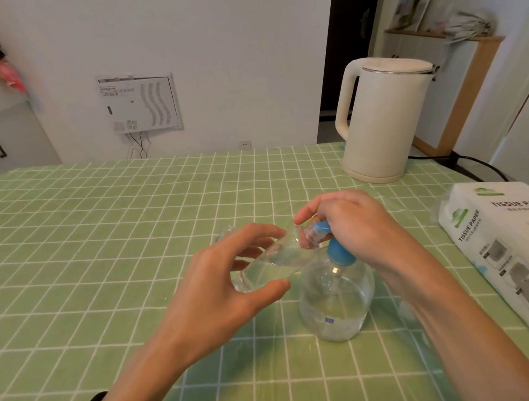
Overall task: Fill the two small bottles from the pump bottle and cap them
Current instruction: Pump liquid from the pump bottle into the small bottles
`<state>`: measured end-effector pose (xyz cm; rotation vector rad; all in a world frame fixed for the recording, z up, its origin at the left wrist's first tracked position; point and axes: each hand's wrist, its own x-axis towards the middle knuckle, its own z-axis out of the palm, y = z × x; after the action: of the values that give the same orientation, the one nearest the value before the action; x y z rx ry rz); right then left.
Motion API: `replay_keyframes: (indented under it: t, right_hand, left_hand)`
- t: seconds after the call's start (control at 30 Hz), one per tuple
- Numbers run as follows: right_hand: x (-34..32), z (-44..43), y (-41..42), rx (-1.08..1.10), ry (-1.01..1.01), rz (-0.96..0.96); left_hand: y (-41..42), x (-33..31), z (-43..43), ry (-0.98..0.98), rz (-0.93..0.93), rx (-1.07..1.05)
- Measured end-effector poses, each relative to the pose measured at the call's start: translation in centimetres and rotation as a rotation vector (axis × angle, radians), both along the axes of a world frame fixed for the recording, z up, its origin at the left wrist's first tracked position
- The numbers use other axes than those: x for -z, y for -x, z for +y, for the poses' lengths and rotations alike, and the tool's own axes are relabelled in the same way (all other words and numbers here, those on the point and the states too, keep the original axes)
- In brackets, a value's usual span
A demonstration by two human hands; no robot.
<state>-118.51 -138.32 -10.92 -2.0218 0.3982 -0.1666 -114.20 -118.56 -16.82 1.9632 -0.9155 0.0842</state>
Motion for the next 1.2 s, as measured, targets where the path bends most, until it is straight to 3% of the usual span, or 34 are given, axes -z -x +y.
replay_keyframes:
  t: [0.43, 0.57, 0.83, 1.2]
  right_hand:
    - [0.4, 0.1, -0.2, 0.009, -0.044, 0.003]
    - [0.0, -0.3, -0.4, 0.035, 0.001, -0.036]
    - [0.2, -0.8, -0.5, 0.106, -0.129, -0.201]
    - [-0.3, -1.2, -0.5, 0.132, -0.201, -0.275]
  left_hand:
    - [-0.4, 0.3, 0.1, -0.013, -0.003, 0.000]
    - [-0.4, 0.2, 0.0, -0.001, 0.000, -0.005]
    - [-0.2, 0.0, 0.0, 0.025, 0.006, 0.001]
    - [-0.2, -0.2, -0.1, 0.045, -0.014, 0.005]
